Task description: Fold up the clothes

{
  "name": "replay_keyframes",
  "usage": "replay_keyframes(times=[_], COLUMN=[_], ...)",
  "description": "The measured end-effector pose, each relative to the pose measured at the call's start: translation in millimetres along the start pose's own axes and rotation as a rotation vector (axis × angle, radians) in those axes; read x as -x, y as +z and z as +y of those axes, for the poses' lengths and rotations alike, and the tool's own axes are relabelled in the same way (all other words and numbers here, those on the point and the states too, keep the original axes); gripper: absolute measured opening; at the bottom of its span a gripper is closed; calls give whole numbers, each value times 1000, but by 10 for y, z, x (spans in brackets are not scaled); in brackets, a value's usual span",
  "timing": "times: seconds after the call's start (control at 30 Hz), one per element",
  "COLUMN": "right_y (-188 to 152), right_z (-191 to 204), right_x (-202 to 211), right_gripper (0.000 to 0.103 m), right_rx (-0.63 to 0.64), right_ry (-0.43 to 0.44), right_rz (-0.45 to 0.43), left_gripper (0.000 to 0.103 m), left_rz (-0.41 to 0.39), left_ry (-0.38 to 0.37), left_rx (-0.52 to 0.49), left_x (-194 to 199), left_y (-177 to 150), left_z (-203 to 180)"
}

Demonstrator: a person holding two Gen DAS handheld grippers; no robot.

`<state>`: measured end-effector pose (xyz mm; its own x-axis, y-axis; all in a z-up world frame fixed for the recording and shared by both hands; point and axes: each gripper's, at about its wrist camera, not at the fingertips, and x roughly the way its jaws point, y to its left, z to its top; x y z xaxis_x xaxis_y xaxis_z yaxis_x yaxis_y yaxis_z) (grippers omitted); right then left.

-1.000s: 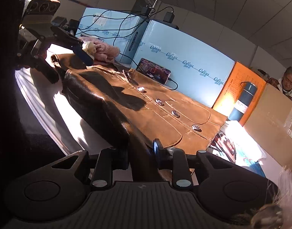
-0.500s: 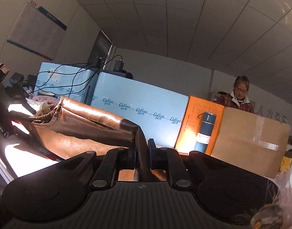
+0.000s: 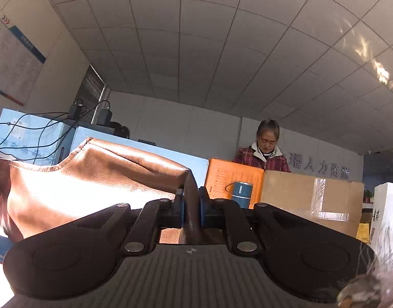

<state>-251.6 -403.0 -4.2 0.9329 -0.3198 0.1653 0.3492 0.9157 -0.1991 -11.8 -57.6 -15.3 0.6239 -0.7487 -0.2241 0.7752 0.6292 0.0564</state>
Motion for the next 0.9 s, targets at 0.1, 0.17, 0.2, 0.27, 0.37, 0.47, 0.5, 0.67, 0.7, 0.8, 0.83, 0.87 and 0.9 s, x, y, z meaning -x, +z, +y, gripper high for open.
replay_keyframes(times=[0.1, 0.17, 0.2, 0.27, 0.37, 0.47, 0.5, 0.67, 0.7, 0.8, 0.83, 0.87, 0.9], right_y=[-10, -17, -21, -37, -93, -180, -210, -497, -563, -705, -740, -766, -788], right_z=[36, 30, 10, -6, -58, -86, -93, -125, -90, -76, -98, -142, -211], right_x=[-318, -560, -683, -943, -1286, -1600, -1700, -2146, -2257, -2339, -2346, -2352, -2350], right_gripper=[10, 10, 10, 10, 10, 10, 10, 16, 18, 33, 44, 54, 59], right_rx=[14, -4, -22, -62, -121, -133, -132, -225, -258, -319, -338, -358, -391], right_ry=[-37, -58, -65, -77, -81, -77, -75, -44, -39, -59, -70, -82, -101], right_rz=[18, 40, 53, 90, 174, 253, 280, 467, 493, 510, 517, 527, 536], left_gripper=[16, 16, 16, 16, 16, 16, 16, 20, 28, 47, 48, 53, 59], left_rz=[14, 27, 35, 59, 118, 182, 202, 292, 307, 313, 301, 284, 269], left_ry=[4, 3, 7, 23, 36, 37, 37, 30, 30, 54, 48, 45, 40], left_rx=[124, 192, 211, 230, 293, 366, 381, 463, 484, 551, 573, 594, 617], left_x=[-178, -315, -395, -585, -898, -1213, -1296, -1534, -1549, -1524, -1499, -1472, -1453], left_y=[144, 233, 274, 327, 350, 319, 298, 112, 69, -21, -38, -45, -50], left_z=[141, 258, 299, 372, 515, 680, 718, 867, 899, 996, 1028, 1059, 1086])
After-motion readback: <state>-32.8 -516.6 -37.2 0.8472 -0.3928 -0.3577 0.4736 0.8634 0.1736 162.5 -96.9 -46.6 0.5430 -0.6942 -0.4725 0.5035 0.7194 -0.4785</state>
